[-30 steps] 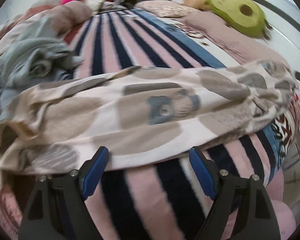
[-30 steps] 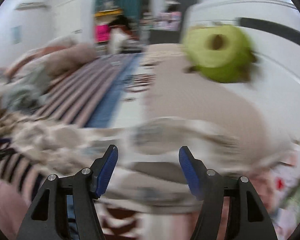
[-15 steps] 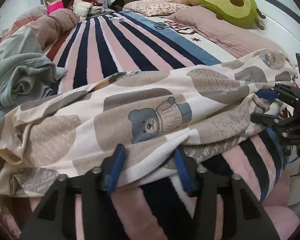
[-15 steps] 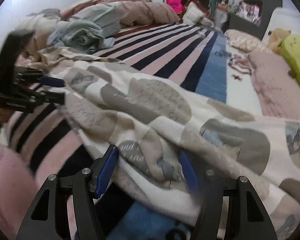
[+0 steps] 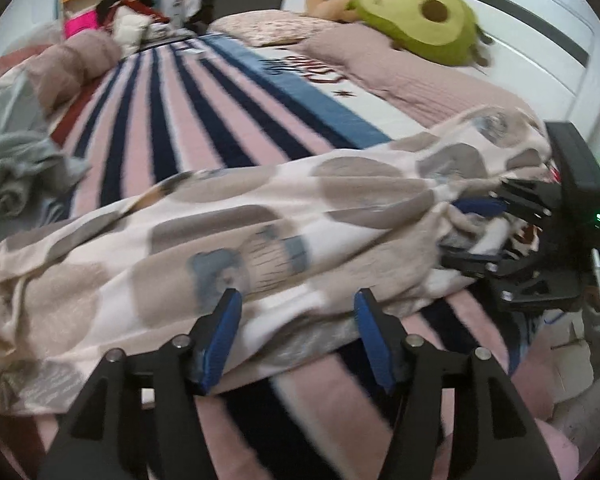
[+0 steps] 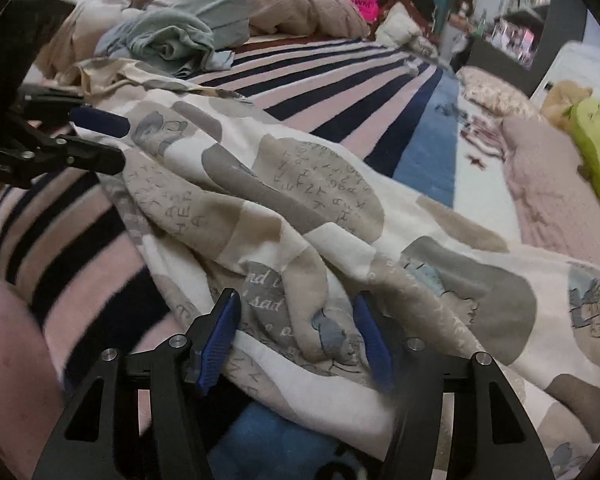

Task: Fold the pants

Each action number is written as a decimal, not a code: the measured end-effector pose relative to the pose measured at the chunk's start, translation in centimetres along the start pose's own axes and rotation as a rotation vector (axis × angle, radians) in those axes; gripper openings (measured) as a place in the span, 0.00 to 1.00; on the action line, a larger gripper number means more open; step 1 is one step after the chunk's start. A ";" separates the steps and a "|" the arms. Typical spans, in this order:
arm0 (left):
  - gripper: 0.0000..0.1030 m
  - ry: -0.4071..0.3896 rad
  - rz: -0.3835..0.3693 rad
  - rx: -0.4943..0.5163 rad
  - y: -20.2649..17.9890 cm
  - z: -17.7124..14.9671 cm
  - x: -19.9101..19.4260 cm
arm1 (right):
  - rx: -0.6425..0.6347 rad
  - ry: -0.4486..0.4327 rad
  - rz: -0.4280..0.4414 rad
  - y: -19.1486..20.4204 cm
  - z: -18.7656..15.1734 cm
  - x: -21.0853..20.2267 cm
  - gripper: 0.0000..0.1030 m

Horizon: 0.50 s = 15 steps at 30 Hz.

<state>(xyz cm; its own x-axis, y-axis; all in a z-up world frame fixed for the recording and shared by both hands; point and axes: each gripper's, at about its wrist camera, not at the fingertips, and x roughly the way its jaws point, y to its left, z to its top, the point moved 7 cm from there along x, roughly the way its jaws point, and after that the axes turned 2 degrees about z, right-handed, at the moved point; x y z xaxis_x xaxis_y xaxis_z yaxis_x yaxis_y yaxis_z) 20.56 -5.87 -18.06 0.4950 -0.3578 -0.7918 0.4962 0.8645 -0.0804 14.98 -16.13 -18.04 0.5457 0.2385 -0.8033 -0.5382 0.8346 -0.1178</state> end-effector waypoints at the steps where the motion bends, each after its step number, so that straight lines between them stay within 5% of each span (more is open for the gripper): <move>1: 0.53 -0.002 -0.009 0.023 -0.7 0.2 0.3 | 0.006 -0.002 -0.028 -0.3 0.0 0.1 0.49; 2: 0.53 -0.003 -0.016 0.039 -1.2 0.3 0.5 | 0.016 -0.007 -0.037 -0.5 0.0 0.2 0.44; 4: 0.53 0.009 -0.031 0.063 -2.2 0.5 1.1 | 0.040 -0.022 -0.070 -1.3 0.2 0.1 0.06; 6: 0.51 0.028 -0.027 0.078 -2.6 0.4 1.7 | 0.076 -0.064 -0.087 -2.1 0.5 -0.8 0.04; 9: 0.34 0.053 -0.021 0.084 -2.6 -0.1 1.9 | 0.125 -0.103 -0.014 -2.4 0.7 -2.3 0.03; 15: 0.22 0.078 -0.005 0.076 -1.9 -2.1 0.7 | 0.143 -0.079 0.154 -0.8 -0.6 -4.1 0.03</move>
<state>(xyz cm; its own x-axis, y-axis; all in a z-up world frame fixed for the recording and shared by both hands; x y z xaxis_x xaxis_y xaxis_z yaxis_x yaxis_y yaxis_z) 18.44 -7.00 -19.76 0.4365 -0.3307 -0.8367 0.5525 0.8325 -0.0408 12.84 -18.09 -14.99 0.5157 0.4025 -0.7564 -0.5258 0.8457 0.0915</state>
